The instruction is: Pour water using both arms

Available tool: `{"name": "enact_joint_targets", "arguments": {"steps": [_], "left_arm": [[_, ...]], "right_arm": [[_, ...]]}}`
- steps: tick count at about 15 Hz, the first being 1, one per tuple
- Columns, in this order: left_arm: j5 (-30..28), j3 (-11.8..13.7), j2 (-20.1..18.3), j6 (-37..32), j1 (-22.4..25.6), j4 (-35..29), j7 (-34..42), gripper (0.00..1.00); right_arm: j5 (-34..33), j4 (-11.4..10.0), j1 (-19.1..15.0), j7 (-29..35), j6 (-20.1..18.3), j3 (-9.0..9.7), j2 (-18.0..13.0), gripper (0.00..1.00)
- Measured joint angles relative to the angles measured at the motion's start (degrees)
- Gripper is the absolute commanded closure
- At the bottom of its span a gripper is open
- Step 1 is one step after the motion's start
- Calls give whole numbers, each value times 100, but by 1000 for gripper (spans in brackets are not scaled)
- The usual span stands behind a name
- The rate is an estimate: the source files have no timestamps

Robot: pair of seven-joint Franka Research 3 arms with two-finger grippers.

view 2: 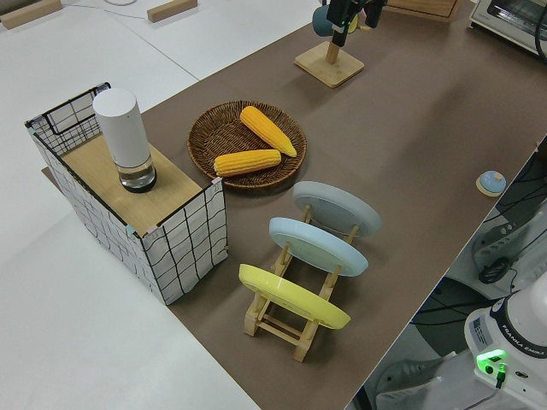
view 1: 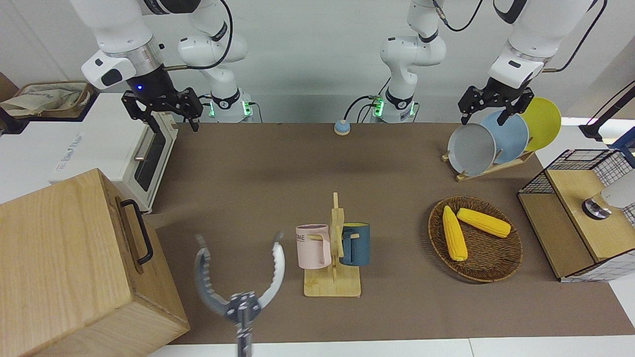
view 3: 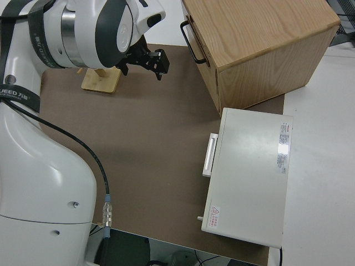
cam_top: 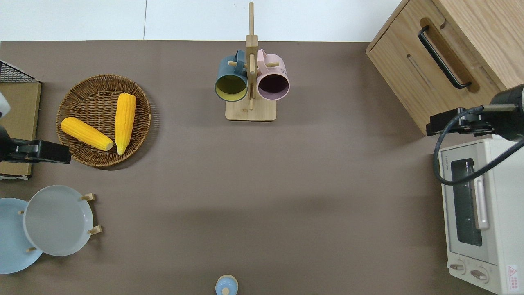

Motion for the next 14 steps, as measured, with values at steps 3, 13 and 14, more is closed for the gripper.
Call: {"name": "enact_joint_targets", "arguments": {"steps": [3, 13, 14], "left_arm": [[0, -4, -1, 5, 0, 2, 0, 2], [0, -3, -3, 8, 0, 9, 8, 2], [0, -1, -3, 8, 0, 9, 20, 2]], "right_arm": [[0, 0, 8, 0, 0, 10, 0, 11], [-1, 0, 29, -32, 0, 88, 0, 11], [-1, -9, 74, -42, 0, 101, 1, 11]]}}
